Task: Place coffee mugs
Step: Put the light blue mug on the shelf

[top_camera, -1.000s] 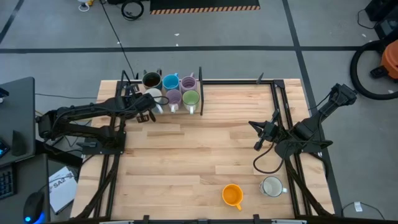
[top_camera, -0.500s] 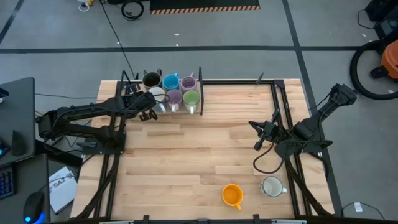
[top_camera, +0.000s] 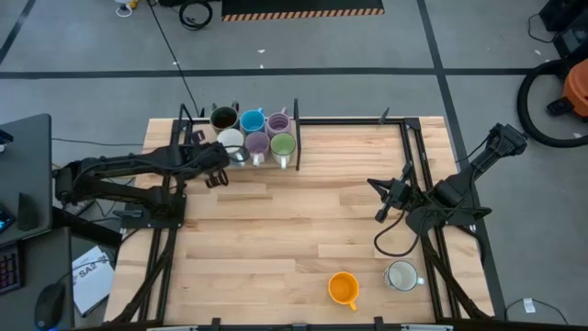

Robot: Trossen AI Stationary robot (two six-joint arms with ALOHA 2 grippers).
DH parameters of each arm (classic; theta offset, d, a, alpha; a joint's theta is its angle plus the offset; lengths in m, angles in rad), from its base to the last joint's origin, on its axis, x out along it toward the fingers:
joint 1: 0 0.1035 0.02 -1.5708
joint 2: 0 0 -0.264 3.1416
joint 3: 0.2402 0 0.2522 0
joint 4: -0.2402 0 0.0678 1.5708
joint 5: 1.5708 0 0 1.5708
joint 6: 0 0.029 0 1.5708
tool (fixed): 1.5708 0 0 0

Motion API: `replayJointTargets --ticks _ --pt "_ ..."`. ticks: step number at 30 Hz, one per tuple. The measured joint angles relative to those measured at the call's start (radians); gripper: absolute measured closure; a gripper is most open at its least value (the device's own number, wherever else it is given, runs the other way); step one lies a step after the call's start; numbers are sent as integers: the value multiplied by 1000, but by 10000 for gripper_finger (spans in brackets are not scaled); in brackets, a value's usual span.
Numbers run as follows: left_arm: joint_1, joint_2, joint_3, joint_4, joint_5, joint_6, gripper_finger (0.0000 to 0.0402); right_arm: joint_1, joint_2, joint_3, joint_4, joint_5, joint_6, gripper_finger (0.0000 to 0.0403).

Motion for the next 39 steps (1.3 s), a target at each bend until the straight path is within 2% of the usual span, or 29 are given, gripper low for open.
replayJointTargets --ticks 4,8,13,16,26,31,34,37,39 --pt "-37 4 7 4 196 -158 277 -1 0 0 8 8 -18 391" --pt "-72 36 -8 47 281 -350 276 -4 0 0 28 20 -45 391" --pt "-137 66 -9 70 282 -451 276 -21 0 0 49 22 -92 391" --pt "-169 64 -9 105 238 -517 267 -35 0 0 51 21 -99 391" --pt "-216 64 -9 192 189 -701 188 -58 0 0 62 -4 -116 391" --pt "-218 64 -9 205 158 -693 190 -59 0 0 66 -12 -122 391" --pt "-232 64 -9 259 154 -639 199 -59 0 0 66 -12 -122 391" --pt "-276 64 -9 334 159 -495 209 -59 0 0 66 -12 -122 391" --pt "-310 64 -9 347 126 -395 216 -59 0 0 66 -12 -122 391"
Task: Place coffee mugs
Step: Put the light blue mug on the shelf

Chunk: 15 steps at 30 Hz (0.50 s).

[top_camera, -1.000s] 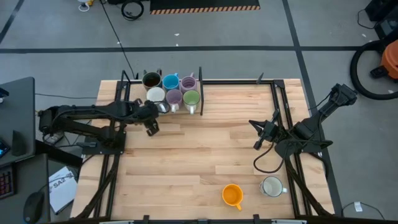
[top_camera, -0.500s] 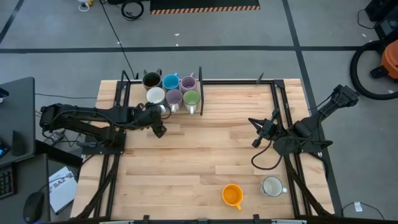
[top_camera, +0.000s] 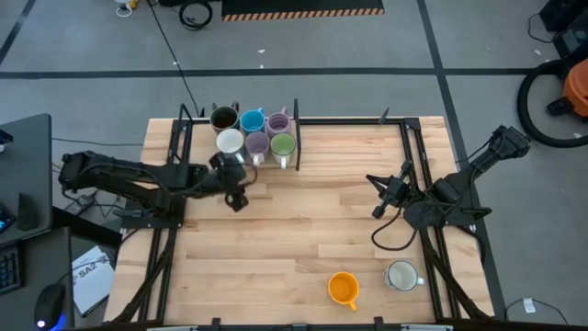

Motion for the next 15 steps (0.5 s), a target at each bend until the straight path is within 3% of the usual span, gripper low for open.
replayJointTargets --ticks 5,9,15 --pt "-33 17 0 5 -140 188 228 0 0 0 9 0 0 391" --pt "-32 70 0 33 -139 312 230 0 0 0 20 0 -9 391" --pt "43 157 46 41 -115 298 230 0 13 0 44 -3 -26 391"
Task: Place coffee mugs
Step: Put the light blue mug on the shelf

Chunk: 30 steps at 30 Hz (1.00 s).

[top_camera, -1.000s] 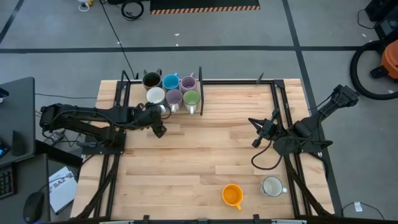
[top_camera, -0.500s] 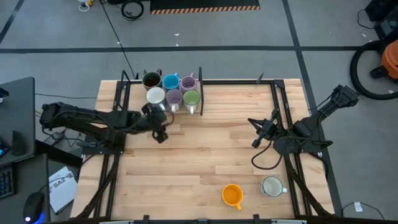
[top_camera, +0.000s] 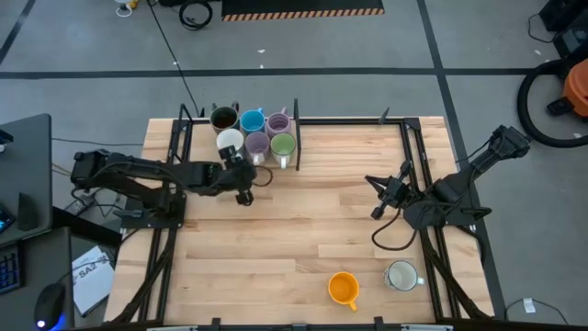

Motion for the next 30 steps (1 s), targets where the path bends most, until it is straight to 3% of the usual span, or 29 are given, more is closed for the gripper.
replayJointTargets --ticks 8,16,30 --pt "78 41 27 -43 68 -27 230 -8 22 0 16 -17 -20 391" --pt "82 41 29 -73 70 -31 230 -18 21 0 23 -30 -19 391" --pt "55 40 29 -167 99 -166 230 -19 21 0 24 -42 -19 391"
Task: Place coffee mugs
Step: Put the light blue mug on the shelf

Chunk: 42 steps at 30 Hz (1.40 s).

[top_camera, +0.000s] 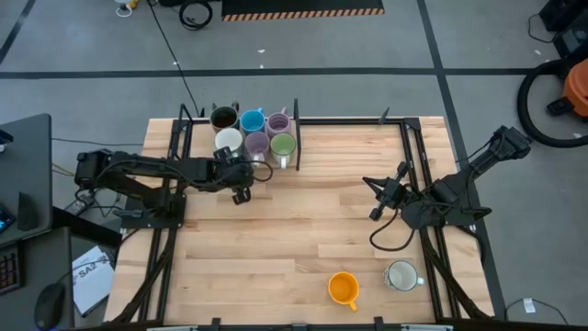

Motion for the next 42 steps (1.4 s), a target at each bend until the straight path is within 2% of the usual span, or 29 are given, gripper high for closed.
replayJointTargets --ticks 5,9,18,38,42 --pt "-44 0 45 -13 -42 7 230 0 0 0 0 0 0 391" --pt "-20 0 78 -12 -101 46 230 0 0 0 8 0 0 391" --pt "113 22 84 35 13 112 230 0 0 0 17 -2 -13 391" --pt "75 24 85 -135 1 -2 230 -2 18 0 45 -10 -34 391" --pt "53 18 97 -127 12 -10 230 -2 18 0 45 -10 -34 391"
